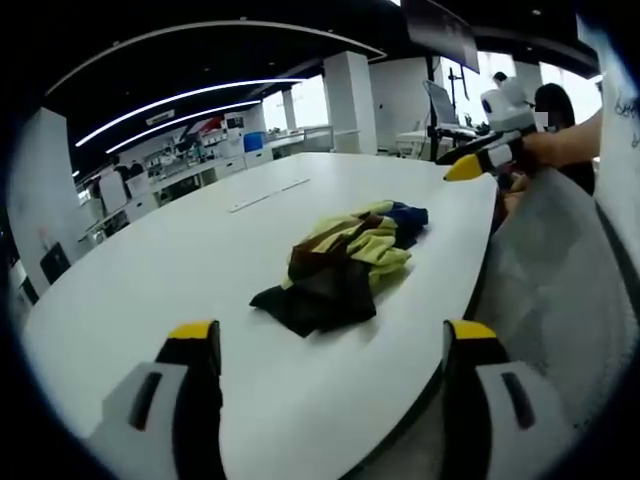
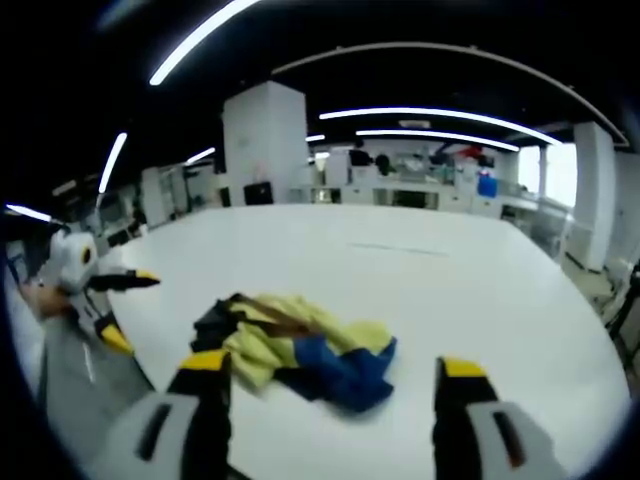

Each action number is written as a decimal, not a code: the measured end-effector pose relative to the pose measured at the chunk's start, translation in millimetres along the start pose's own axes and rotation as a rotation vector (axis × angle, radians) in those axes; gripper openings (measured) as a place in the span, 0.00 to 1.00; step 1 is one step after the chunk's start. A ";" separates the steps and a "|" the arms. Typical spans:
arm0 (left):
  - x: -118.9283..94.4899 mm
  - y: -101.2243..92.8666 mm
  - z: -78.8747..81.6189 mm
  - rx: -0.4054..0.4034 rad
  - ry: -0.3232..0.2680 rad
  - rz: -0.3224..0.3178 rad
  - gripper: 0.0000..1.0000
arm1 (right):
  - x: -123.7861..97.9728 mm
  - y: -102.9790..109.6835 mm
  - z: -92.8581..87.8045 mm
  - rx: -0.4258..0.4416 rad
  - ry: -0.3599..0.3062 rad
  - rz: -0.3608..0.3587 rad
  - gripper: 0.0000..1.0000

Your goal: Fold the garment on the visible template until the final outline fits inside the template.

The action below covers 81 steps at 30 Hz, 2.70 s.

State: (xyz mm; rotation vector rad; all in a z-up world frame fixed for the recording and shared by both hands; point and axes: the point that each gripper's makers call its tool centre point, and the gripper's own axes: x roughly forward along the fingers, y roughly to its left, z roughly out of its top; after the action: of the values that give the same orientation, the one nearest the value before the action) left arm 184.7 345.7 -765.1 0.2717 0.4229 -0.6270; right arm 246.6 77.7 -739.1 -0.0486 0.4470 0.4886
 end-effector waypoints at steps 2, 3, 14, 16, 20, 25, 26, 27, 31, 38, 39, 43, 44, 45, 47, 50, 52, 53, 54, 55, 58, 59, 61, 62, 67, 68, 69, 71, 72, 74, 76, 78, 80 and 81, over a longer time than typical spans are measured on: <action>-0.2 -0.3 0.0 0.000 0.002 -0.001 0.89 | 0.0 0.5 -0.4 -0.002 0.003 0.000 0.83; -0.2 -0.3 -0.1 0.000 0.002 -0.001 0.89 | 0.0 0.5 -0.6 -0.004 0.005 -0.001 0.83; 0.0 -0.2 -0.9 -0.003 0.005 -0.004 0.89 | 0.2 1.0 -0.7 -0.007 0.009 0.001 0.82; 0.3 -0.2 -1.3 -0.002 0.006 -0.005 0.89 | 0.2 1.1 -0.6 -0.007 0.009 0.000 0.82; 0.7 -0.2 -1.5 -0.002 0.007 -0.006 0.89 | 0.3 0.1 1.1 -0.005 0.002 -0.007 0.82; 0.5 0.7 -1.7 -0.008 0.007 0.001 0.89 | -0.9 -4.7 6.4 -0.017 -0.020 -0.034 0.80; 0.5 0.8 -1.9 -0.009 0.008 0.001 0.89 | -1.1 -5.5 6.3 -0.016 -0.022 -0.035 0.80; 0.5 0.2 -1.7 -0.010 0.008 0.000 0.89 | -1.0 -6.0 5.8 -0.014 -0.020 -0.036 0.80; 0.7 -2.9 -1.8 0.004 0.013 -0.010 0.88 | -1.5 -6.5 6.2 -0.010 -0.023 -0.040 0.80; -0.1 -0.7 -2.3 0.011 0.016 0.002 0.89 | -3.7 -5.5 7.5 -0.008 -0.029 -0.040 0.82; -0.3 0.4 -2.4 0.013 0.017 0.008 0.89 | -3.7 -5.7 7.8 -0.003 -0.031 -0.037 0.81; -0.8 4.6 -4.5 -0.015 0.026 0.021 0.89 | -2.9 -3.7 7.1 0.007 -0.024 -0.020 0.81; -0.7 4.6 -4.8 -0.028 0.027 0.020 0.89 | -2.5 -2.6 6.8 0.010 -0.021 -0.013 0.81; -0.5 4.6 -5.0 -0.036 0.030 0.020 0.89 | -2.1 -1.1 6.3 0.012 -0.018 -0.004 0.81; 0.7 6.7 -6.7 -0.043 0.039 0.016 0.89 | 0.1 -0.1 3.0 0.010 0.007 0.012 0.81; 0.3 5.5 -9.7 -0.051 0.065 -0.001 0.83 | 2.0 0.9 -1.2 0.042 0.040 0.049 0.80; 2.0 7.9 -11.6 -0.051 0.082 -0.010 0.78 | 6.1 -4.9 -5.6 0.049 0.061 0.066 0.77; 3.1 9.6 -10.9 -0.051 0.084 -0.013 0.77 | 7.6 -4.6 -9.2 0.066 0.082 0.078 0.74; 4.0 13.5 -7.2 -0.047 0.082 -0.012 0.76 | 10.7 -5.4 -11.3 0.063 0.093 0.091 0.71; 4.8 15.9 -3.9 -0.043 0.077 -0.014 0.76 | 12.4 -5.6 -11.5 0.050 0.096 0.090 0.69; 9.5 23.9 7.5 -0.051 0.059 -0.029 0.69 | 19.0 -0.4 -16.0 0.015 0.138 0.133 0.62; 13.4 27.8 9.7 -0.061 0.051 -0.034 0.66 | 22.1 1.1 -15.4 0.004 0.148 0.145 0.60; 20.7 31.5 10.9 -0.088 0.049 -0.051 0.61 | 28.7 3.3 -12.5 -0.017 0.155 0.160 0.57; 23.2 30.9 9.7 -0.102 0.055 -0.061 0.60 | 31.5 3.7 -11.6 -0.019 0.159 0.168 0.56; 39.0 24.1 -3.5 -0.213 0.129 -0.127 0.50 | 48.2 10.8 -13.4 0.011 0.218 0.273 0.41; 41.7 24.7 -5.2 -0.219 0.141 -0.129 0.47 | 49.9 12.6 -14.3 0.018 0.231 0.289 0.36; 45.9 24.6 -4.4 -0.208 0.132 -0.136 0.46 | 53.2 12.7 -11.5 0.009 0.227 0.284 0.32; 51.6 18.9 -5.2 -0.225 0.153 -0.155 0.46 | 58.2 13.9 -9.7 -0.003 0.228 0.284 0.35; 56.5 17.6 -7.2 -0.235 0.162 -0.166 0.46 | 61.6 14.6 -9.4 -0.010 0.236 0.290 0.36; 62.2 10.8 -4.9 -0.252 0.180 -0.178 0.41 | 67.1 15.5 -10.2 -0.023 0.257 0.305 0.32; 66.4 9.1 -2.1 -0.278 0.185 -0.189 0.37 | 69.7 21.0 -10.2 -0.036 0.275 0.334 0.27; 69.3 7.9 -0.9 -0.299 0.185 -0.185 0.36 | 73.6 21.5 -11.9 -0.043 0.289 0.350 0.23; 72.7 5.9 -1.4 -0.341 0.189 -0.186 0.34 | 78.4 19.4 -15.4 -0.059 0.310 0.340 0.23; 74.3 5.4 -2.1 -0.360 0.191 -0.189 0.33 | 79.8 19.3 -16.3 -0.059 0.315 0.341 0.22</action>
State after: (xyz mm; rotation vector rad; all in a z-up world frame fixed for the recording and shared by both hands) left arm 241.5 313.0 -800.5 -0.0532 0.7410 -0.6986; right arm 294.0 127.7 -786.7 -0.1081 0.7553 0.8349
